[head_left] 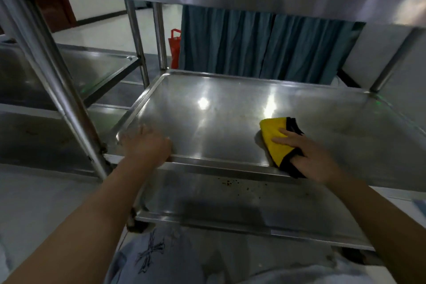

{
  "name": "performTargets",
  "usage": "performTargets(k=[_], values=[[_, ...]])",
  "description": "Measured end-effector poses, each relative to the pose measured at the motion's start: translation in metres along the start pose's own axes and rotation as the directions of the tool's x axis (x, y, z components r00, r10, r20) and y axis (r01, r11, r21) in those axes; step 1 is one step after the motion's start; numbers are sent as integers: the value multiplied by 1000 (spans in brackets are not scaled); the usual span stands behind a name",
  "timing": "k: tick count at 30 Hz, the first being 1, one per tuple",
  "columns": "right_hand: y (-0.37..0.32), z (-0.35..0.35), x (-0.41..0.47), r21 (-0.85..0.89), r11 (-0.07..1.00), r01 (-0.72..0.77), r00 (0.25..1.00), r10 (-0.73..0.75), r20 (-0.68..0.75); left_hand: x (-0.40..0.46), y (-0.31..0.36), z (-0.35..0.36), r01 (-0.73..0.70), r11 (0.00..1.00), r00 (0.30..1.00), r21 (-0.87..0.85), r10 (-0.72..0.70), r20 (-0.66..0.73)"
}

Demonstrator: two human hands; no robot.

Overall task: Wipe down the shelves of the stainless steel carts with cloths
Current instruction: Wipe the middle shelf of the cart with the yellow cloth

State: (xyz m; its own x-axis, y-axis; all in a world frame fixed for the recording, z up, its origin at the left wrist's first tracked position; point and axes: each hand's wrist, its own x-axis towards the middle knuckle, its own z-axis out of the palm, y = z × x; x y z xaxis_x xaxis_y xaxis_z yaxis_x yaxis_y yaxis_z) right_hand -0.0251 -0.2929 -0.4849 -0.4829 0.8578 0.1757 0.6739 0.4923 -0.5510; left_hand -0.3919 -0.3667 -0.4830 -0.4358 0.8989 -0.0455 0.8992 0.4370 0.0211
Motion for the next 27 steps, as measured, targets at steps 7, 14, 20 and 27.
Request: performTargets(k=[7,14,20,27], values=[[-5,10,-1,-220,962,-162,985,146,-88,-20,123,-1,-211,975,977,-77,213,17],[13,-16,-25,-127,991,-45,999,46,9,-54,248,10,-425,898,904,-117,416,-94],[94,-85,-75,-75,964,-257,958,243,-152,-49,251,20,-465,880,881,-99,449,-147],[174,-150,-121,-26,877,-480,830,445,-336,-43,253,17,-502,853,862,-141,482,-156]])
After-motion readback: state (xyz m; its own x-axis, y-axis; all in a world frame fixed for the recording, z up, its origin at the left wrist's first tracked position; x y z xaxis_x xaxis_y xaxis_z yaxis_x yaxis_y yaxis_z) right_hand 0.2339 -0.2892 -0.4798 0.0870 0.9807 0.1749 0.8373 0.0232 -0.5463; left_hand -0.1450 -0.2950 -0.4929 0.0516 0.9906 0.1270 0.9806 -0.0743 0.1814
